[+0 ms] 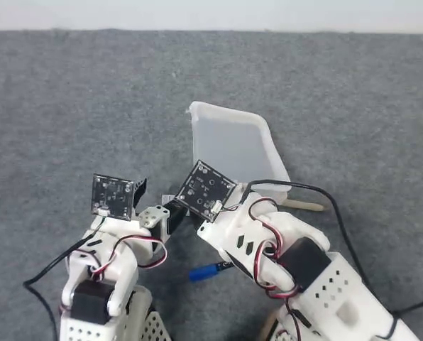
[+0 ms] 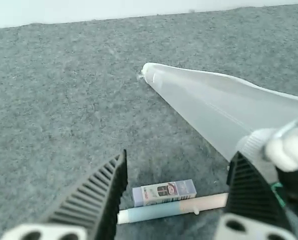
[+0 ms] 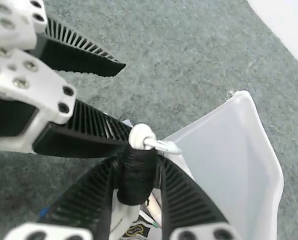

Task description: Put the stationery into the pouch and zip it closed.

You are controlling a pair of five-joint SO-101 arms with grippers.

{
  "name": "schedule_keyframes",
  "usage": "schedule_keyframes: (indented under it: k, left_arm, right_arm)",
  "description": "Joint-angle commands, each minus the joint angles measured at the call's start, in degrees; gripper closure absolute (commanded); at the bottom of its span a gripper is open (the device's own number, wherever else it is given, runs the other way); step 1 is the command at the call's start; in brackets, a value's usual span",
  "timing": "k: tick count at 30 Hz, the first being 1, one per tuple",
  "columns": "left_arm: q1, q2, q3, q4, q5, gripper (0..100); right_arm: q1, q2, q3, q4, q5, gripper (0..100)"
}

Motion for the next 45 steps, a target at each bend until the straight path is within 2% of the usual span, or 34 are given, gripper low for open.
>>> schedule_keyframes:
  k: [1,10,35,45]
  left_arm:
    - [0.35,-1.05,-3.65,0.18,-0.88,70]
    - [-0.09,-1.05,-6.64,3.25,-0.88,70]
    - [0.35,-1.05,-6.73,3.25,-0.35,70]
    - [0.35,-1.05,-7.78,3.43,2.73,70]
  right_arm:
    - [0.57,-2.33,-0.70,-1.54,0.18,99.3]
    - [0.57,-2.15,-0.70,-1.54,0.18,99.3]
    - [0.57,-2.77,-0.70,-1.71,-1.76,99.3]
    - [0.57,-2.77,-0.70,-2.51,-1.85,99.3]
